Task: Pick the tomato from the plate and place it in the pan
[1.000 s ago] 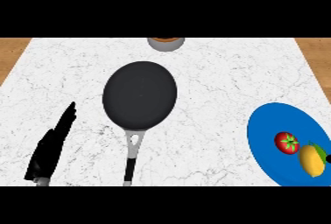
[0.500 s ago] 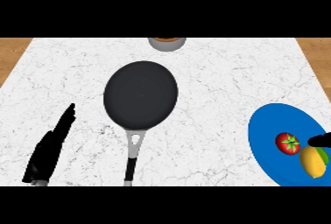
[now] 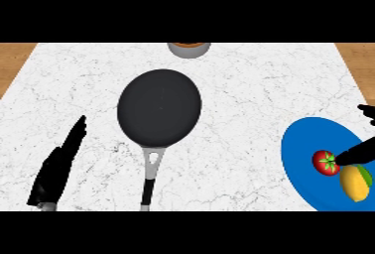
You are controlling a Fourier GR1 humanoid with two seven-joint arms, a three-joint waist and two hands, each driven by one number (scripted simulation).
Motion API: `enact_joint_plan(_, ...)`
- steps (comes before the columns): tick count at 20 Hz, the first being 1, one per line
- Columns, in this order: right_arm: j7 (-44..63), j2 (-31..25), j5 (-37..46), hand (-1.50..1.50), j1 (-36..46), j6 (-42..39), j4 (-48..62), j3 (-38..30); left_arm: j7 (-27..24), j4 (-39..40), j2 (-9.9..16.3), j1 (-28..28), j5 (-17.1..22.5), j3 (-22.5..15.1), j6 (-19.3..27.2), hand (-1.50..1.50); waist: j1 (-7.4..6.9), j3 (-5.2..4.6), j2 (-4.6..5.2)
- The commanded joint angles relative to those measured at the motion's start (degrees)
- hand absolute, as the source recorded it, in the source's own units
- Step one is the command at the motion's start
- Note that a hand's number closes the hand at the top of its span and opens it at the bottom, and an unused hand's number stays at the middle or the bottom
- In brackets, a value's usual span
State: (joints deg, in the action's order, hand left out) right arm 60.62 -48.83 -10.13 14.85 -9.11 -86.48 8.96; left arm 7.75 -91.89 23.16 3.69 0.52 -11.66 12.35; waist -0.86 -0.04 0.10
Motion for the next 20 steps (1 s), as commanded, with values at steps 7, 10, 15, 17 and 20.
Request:
enact_joint_plan(7, 10.4, 3.9, -0.6, -1.5, 7.0, -5.1, 4.5, 4.7, -1.2, 0.6, 0.0, 0.3, 0.0, 2.8, -2.5, 0.0, 0.1, 0.0, -0.03)
enact_joint_plan(10, 9.2, 3.9, 0.2, -1.5, 8.0, -6.3, 9.3, 6.5, -0.6, 0.5, -0.1, -0.6, 0.2, 2.9, -3.3, 0.0, 0.06, 0.01, 0.04)
enact_joint_plan(15, 11.3, 5.2, 1.3, -1.5, 6.2, -5.0, 7.1, 7.8, 0.4, -0.5, -0.5, 0.6, -0.7, 3.8, -3.1, 0.0, 0.53, 0.01, -0.15)
enact_joint_plan(17, 8.0, 6.1, 2.9, -1.5, 7.0, -5.5, 13.0, 8.5, 0.1, -1.1, -1.2, 1.1, -1.4, 2.8, -3.3, 0.0, 0.2, 0.03, -0.05)
enact_joint_plan(20, 11.4, 6.7, 1.6, -1.5, 5.6, -4.8, 9.0, 8.9, -1.3, 2.5, -2.9, -0.7, -2.7, 3.2, -2.4, 0.0, 0.85, -0.01, -0.14)
